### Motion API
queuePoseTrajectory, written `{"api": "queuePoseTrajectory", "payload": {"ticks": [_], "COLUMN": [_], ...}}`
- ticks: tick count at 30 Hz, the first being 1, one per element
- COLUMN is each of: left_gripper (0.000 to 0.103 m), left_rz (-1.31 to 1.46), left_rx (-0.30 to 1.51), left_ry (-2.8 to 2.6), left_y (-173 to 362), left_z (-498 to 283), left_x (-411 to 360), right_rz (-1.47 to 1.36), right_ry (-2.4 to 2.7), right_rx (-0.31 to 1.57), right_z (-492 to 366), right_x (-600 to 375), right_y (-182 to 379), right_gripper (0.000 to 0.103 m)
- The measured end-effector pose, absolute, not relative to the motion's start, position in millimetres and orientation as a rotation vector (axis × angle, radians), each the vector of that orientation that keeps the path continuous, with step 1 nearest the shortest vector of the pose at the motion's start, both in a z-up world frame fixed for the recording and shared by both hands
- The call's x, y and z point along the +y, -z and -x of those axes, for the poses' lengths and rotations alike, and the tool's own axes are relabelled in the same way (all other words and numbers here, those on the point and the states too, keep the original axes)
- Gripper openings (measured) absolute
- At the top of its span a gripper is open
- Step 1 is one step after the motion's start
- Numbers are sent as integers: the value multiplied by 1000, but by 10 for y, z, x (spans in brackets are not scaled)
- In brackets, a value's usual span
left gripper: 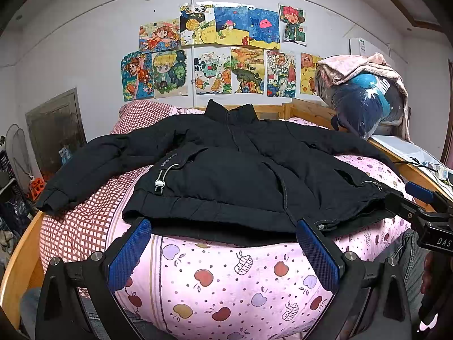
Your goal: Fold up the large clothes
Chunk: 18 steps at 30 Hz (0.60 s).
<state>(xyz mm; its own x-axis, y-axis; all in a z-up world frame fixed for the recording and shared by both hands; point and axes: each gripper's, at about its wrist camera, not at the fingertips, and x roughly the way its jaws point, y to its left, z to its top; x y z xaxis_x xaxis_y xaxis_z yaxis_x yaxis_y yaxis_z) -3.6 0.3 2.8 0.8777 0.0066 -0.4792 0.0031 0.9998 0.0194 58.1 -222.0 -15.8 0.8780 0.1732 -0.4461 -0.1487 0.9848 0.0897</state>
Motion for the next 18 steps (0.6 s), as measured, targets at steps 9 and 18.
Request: {"api": "queuePoseTrajectory", "payload": {"ticks": [9, 18], "left_gripper": [103, 103], "left_rz": [-19, -20], "left_rx": [500, 499], "left_ry": [-3, -2], "left_y": [-22, -19], "left_z": [42, 43], "left_x": [22, 23], "right_rz": [-55, -57], "right_ry": [-169, -168], "right_rx": [471, 472], "right_z": [-581, -582], "right_x": [-2224, -2225], "right_y": [163, 165], "right_gripper": [102, 102]}}
